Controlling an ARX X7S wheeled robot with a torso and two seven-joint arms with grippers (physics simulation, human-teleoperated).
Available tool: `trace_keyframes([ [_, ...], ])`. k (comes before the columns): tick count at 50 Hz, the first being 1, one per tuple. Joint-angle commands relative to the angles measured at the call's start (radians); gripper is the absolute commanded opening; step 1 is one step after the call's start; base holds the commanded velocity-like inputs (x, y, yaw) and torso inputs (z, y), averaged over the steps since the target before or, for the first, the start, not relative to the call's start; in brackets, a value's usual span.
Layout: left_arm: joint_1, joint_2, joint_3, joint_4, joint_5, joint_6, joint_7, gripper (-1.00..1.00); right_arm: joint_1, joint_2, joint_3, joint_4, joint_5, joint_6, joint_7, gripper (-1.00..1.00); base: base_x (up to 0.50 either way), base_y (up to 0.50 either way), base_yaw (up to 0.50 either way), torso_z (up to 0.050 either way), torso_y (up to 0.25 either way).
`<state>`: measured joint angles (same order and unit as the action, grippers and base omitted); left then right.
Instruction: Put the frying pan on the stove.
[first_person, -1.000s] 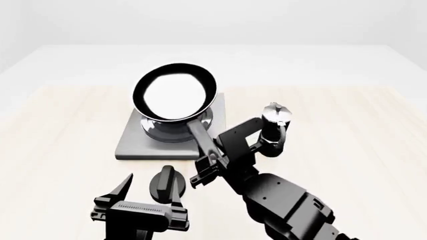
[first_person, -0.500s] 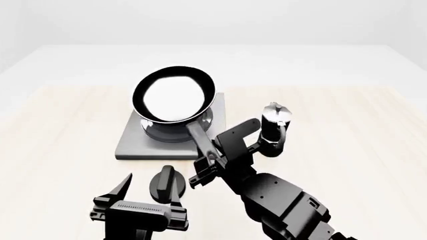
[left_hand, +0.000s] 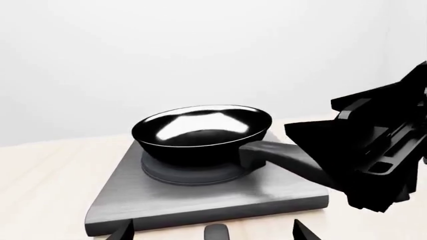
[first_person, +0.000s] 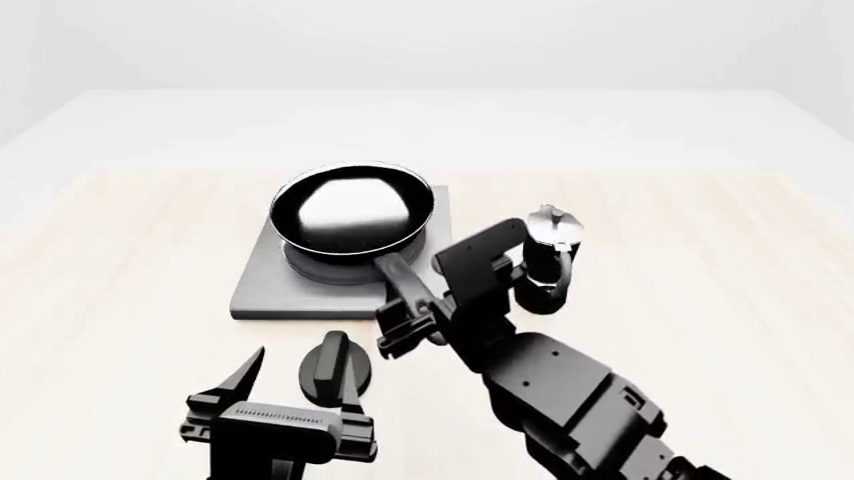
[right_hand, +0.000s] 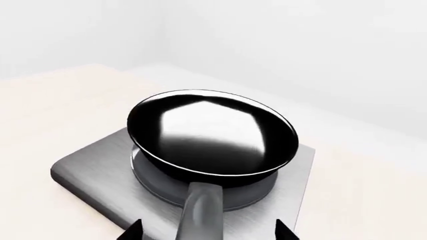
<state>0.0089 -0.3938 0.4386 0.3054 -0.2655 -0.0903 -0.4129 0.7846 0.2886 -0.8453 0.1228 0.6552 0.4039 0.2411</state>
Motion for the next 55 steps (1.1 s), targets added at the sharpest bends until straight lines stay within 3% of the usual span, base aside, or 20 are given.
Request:
trace_keyframes([
  [1, -0.005, -0.001, 0.005, 0.008, -0.001, -0.008, -0.002, 1.00, 0.006, 0.013, 0.009, -0.058, 0.008, 0.025, 0.018, 1.00, 0.00, 0.00, 0.00, 0.000, 0.000],
  [16, -0.011, -0.008, 0.003, 0.021, -0.006, -0.020, -0.007, 1.00, -0.027, 0.042, 0.036, -0.133, 0.033, 0.010, 0.050, 1.00, 0.00, 0.00, 0.00, 0.000, 0.000],
  [33, 0.009, -0.029, -0.006, 0.081, -0.010, -0.033, -0.026, 1.00, -0.174, 0.158, 0.117, -0.387, 0.037, -0.080, 0.190, 1.00, 0.00, 0.00, 0.00, 0.000, 0.000],
  [49, 0.087, -0.069, -0.043, 0.260, 0.007, 0.003, -0.085, 1.00, -0.373, 0.268, 0.193, -0.754, -0.134, -0.209, 0.479, 1.00, 0.00, 0.00, 0.00, 0.000, 0.000],
  [55, 0.094, -0.096, -0.040, 0.326, -0.003, -0.040, -0.085, 1.00, -0.387, 0.317, 0.200, -0.935, -0.196, -0.125, 0.589, 1.00, 0.00, 0.00, 0.00, 0.000, 0.000],
])
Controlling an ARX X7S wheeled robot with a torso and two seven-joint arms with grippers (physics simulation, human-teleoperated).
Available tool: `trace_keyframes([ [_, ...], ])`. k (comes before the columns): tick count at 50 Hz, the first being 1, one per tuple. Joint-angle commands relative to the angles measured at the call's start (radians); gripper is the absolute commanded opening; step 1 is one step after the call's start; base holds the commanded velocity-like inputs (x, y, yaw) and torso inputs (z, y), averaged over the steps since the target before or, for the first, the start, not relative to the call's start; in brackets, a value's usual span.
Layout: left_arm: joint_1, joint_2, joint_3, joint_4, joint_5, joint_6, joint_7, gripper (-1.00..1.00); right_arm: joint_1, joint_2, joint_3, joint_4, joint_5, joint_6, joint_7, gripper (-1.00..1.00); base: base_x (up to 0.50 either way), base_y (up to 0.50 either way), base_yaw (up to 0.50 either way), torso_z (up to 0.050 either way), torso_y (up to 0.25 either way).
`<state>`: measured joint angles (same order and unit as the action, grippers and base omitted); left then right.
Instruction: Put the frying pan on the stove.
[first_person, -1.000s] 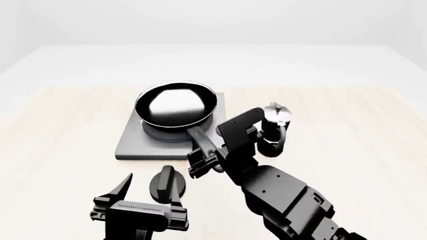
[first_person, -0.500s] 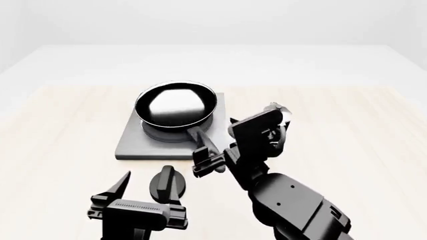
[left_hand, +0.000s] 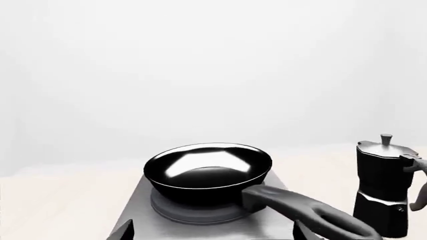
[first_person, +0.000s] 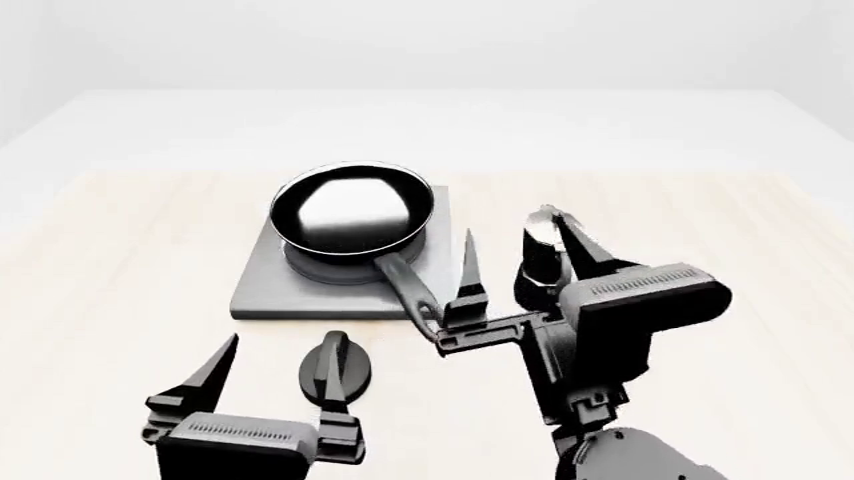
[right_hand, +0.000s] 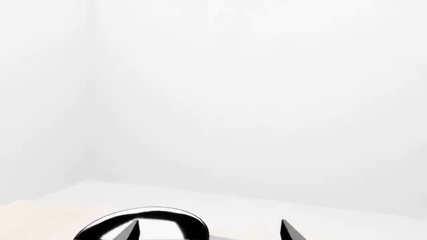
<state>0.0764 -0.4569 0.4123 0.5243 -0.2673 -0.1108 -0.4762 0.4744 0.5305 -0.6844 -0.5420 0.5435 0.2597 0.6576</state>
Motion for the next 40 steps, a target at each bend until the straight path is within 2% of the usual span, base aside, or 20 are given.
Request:
trace_keyframes([
  [1, 0.027, -0.036, -0.015, 0.117, -0.003, -0.026, -0.023, 1.00, -0.077, 0.080, 0.039, -0.291, -0.091, 0.031, 0.185, 1.00, 0.00, 0.00, 0.00, 0.000, 0.000],
  [10, 0.045, -0.068, -0.019, 0.259, 0.007, -0.071, -0.050, 1.00, -0.092, 0.115, 0.036, -0.482, -0.124, 0.114, 0.279, 1.00, 0.00, 0.00, 0.00, 0.000, 0.000],
  [12, 0.053, -0.076, -0.022, 0.293, 0.013, -0.078, -0.058, 1.00, -0.068, 0.144, -0.003, -0.504, -0.122, 0.104, 0.324, 1.00, 0.00, 0.00, 0.00, 0.000, 0.000],
  [13, 0.053, -0.077, -0.023, 0.300, 0.011, -0.080, -0.060, 1.00, -0.035, 0.173, -0.046, -0.505, -0.113, 0.083, 0.364, 1.00, 0.00, 0.00, 0.00, 0.000, 0.000],
  [18, 0.072, -0.094, -0.030, 0.361, 0.020, -0.089, -0.074, 1.00, 0.298, 0.349, -0.457, -0.505, -0.057, -0.082, 0.671, 1.00, 0.00, 0.00, 0.00, 0.000, 0.000],
  [24, 0.095, -0.112, -0.033, 0.416, 0.034, -0.096, -0.089, 1.00, 0.658, 0.393, -0.879, -0.505, -0.047, -0.196, 0.908, 1.00, 0.00, 0.00, 0.00, 0.000, 0.000],
  [37, 0.135, -0.142, -0.028, 0.507, 0.074, -0.102, -0.118, 1.00, 0.698, 0.425, -0.933, -0.505, -0.084, -0.242, 0.913, 1.00, 0.00, 0.00, 0.00, 0.000, 0.000],
  [40, 0.132, -0.181, -0.007, 0.522, 0.072, -0.080, -0.155, 1.00, 0.705, 0.431, -0.945, -0.505, -0.092, -0.247, 0.913, 1.00, 0.00, 0.00, 0.00, 0.000, 0.000],
])
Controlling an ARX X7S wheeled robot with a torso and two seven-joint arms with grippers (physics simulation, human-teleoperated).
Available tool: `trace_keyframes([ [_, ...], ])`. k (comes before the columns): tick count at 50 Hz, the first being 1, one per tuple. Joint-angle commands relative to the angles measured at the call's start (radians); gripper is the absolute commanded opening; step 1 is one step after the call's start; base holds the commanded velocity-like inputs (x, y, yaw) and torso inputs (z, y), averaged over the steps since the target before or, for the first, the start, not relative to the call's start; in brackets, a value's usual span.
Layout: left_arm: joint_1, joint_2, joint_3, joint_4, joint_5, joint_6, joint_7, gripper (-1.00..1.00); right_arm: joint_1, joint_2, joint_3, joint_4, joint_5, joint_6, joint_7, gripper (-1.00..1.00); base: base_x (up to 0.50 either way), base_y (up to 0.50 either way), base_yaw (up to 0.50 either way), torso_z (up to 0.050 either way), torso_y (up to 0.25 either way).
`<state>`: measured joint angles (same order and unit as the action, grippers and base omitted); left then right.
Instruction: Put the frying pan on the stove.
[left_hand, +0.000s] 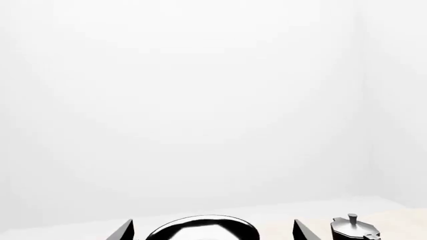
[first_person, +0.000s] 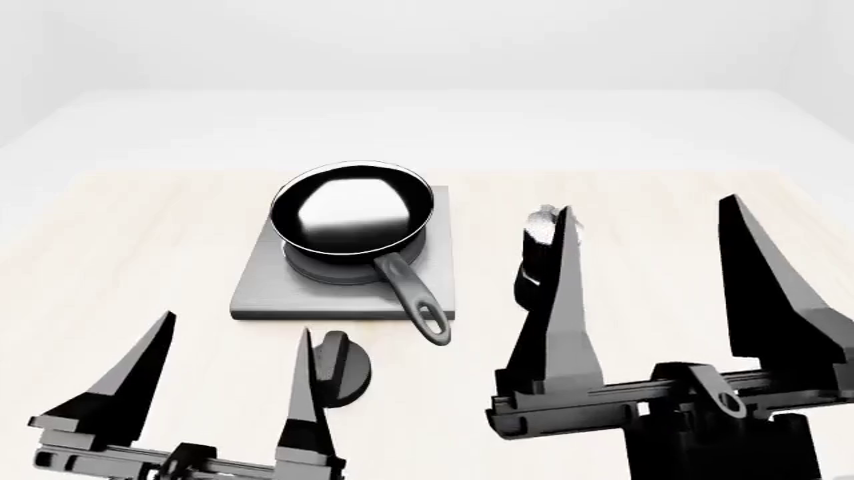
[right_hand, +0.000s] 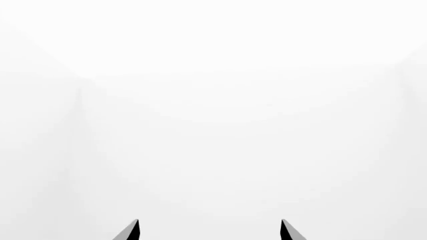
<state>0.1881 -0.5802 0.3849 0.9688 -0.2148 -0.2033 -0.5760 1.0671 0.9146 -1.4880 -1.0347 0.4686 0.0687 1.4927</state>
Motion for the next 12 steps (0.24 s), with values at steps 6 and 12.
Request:
trace_keyframes([
  [6, -0.111, -0.268, 0.240, 0.078, -0.002, 0.102, -0.304, 1.00, 0.126, 0.065, -0.157, -0.012, -0.027, -0.079, 0.078, 1.00, 0.00, 0.00, 0.00, 0.000, 0.000],
  [12, -0.392, -0.442, 0.595, 0.078, -0.012, 0.176, -0.562, 1.00, 0.123, 0.075, -0.166, -0.012, -0.043, -0.088, 0.078, 1.00, 0.00, 0.00, 0.00, 0.000, 0.000],
])
